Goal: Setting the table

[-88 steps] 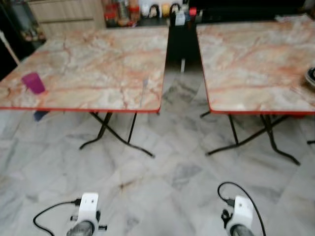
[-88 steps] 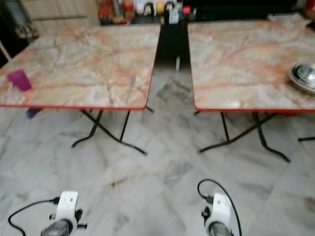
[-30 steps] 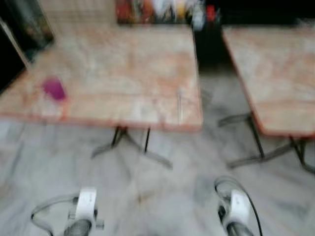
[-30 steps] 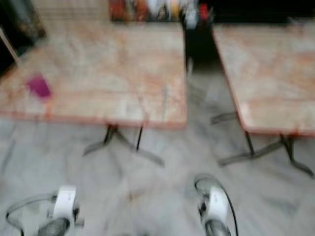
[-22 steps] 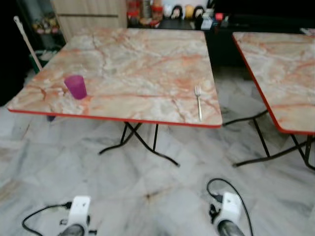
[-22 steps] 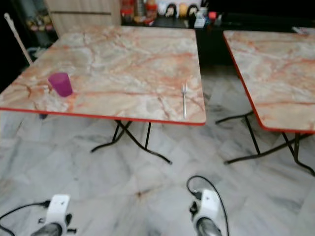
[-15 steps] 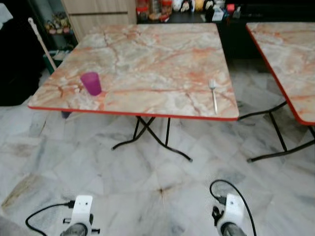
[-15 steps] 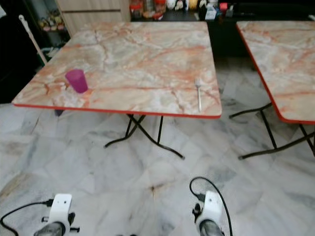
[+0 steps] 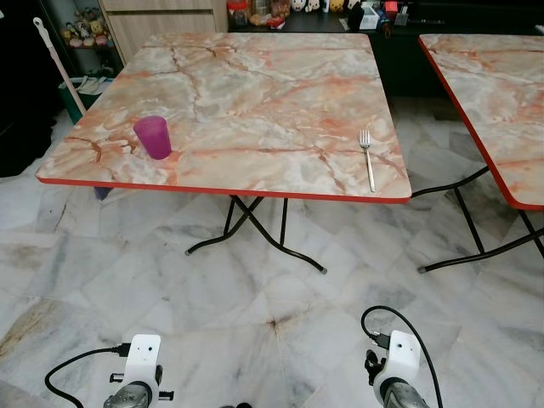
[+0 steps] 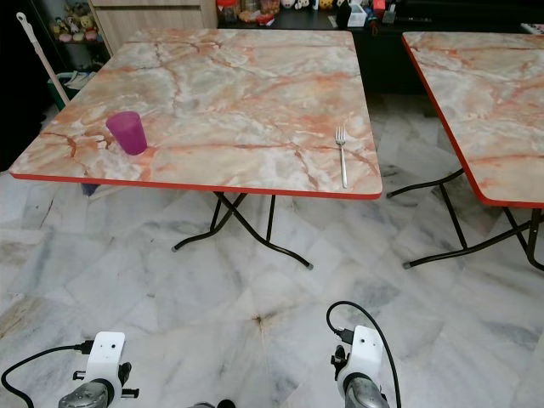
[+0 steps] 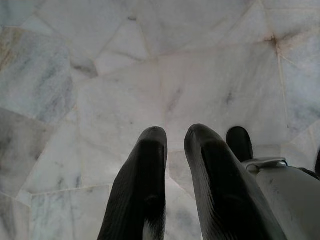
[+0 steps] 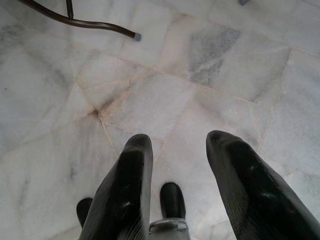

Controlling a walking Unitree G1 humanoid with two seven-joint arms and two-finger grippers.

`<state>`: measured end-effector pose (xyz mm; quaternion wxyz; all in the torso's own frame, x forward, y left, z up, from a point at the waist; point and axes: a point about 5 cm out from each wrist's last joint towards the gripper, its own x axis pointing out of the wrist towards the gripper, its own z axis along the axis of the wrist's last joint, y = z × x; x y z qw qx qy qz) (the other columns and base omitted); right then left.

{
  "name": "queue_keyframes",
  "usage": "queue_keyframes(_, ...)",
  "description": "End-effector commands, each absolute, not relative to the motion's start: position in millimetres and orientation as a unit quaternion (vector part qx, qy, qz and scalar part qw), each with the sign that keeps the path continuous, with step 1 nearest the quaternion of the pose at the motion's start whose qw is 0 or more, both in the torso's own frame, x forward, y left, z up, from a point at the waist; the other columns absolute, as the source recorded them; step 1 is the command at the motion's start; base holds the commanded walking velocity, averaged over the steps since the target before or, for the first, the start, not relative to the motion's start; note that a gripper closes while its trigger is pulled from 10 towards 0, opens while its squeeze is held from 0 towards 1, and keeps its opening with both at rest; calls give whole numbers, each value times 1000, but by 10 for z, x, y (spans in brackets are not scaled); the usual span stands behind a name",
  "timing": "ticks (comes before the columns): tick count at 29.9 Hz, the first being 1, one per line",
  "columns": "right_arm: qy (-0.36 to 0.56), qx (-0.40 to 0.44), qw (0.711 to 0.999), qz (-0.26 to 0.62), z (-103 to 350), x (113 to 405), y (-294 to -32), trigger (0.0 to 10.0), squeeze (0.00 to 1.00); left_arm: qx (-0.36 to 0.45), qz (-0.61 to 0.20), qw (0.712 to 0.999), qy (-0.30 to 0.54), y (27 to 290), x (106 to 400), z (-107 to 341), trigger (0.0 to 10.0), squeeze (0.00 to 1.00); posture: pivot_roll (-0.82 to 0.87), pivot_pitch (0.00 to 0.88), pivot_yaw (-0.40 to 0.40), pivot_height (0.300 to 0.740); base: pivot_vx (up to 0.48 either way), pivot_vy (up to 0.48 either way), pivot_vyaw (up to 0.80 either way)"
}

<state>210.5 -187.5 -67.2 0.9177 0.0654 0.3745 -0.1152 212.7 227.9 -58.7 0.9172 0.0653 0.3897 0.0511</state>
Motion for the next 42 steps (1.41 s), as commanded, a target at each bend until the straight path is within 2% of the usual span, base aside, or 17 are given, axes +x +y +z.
queue_keyframes(1,368,62,920,-119,-661,2113,-1894,10000,0,67,46,914,398,2275,2091,-612,10000,0,44,146,31,740,292,0,0)
queue_keyframes(20,373,49,921,-105,-669,2105,-1878,10000,0,67,38,914,399,2247,2100,-614,10000,0,42,139,21,740,291,0,0)
queue_keyframes(42,380,45,918,-108,-701,2039,-1906,10000,0,74,30,913,399,2257,2097,-611,10000,0,38,89,25,740,330,0,0)
